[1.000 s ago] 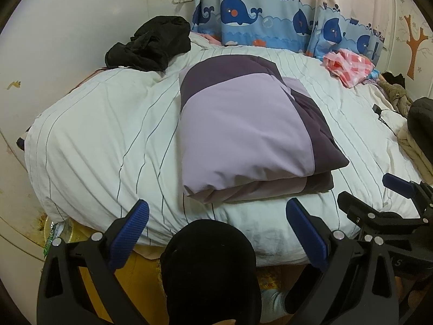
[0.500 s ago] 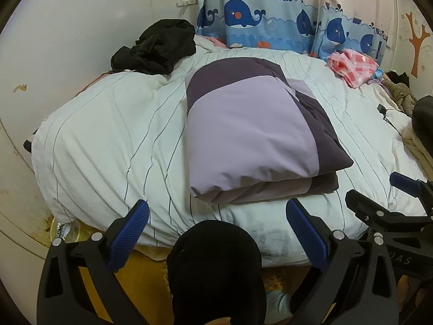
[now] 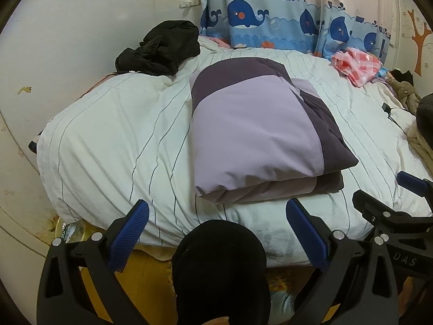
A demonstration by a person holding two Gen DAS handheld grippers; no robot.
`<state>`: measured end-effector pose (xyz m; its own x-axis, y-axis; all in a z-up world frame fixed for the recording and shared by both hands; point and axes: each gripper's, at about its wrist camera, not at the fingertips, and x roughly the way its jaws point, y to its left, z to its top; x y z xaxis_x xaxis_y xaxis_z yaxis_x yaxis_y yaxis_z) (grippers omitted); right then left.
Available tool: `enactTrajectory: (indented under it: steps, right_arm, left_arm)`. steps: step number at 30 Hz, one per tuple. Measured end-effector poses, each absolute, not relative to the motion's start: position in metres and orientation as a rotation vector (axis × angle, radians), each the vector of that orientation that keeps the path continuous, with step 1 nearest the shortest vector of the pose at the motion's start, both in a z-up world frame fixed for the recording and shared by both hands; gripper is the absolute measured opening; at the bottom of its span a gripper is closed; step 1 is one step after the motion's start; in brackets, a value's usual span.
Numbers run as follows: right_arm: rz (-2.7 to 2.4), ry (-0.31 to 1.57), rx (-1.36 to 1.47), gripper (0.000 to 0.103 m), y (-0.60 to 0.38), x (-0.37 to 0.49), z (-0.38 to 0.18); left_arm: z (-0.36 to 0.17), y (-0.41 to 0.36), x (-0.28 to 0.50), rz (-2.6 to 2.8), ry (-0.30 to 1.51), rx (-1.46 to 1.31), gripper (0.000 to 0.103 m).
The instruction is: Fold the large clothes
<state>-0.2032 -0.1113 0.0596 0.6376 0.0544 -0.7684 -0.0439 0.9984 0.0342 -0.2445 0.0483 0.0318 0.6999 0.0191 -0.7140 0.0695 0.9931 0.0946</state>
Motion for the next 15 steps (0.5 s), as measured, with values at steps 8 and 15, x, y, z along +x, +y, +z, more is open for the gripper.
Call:
enactTrajectory:
  steps: [8, 15]
  right_arm:
    - [0.055, 0.877, 0.009, 0.096, -0.1099, -0.2041, 0.0588]
    - [0.055, 0.879, 0.006, 0.096, -0.1078, -0.2048, 0.058]
  left_arm:
    - [0.0312, 0.0497, -0.244, -0.024, 0.795, 0.118, 0.097]
    - [0.0314, 0.0493, -0.2449, -0.024, 0.794, 0.116, 0.097]
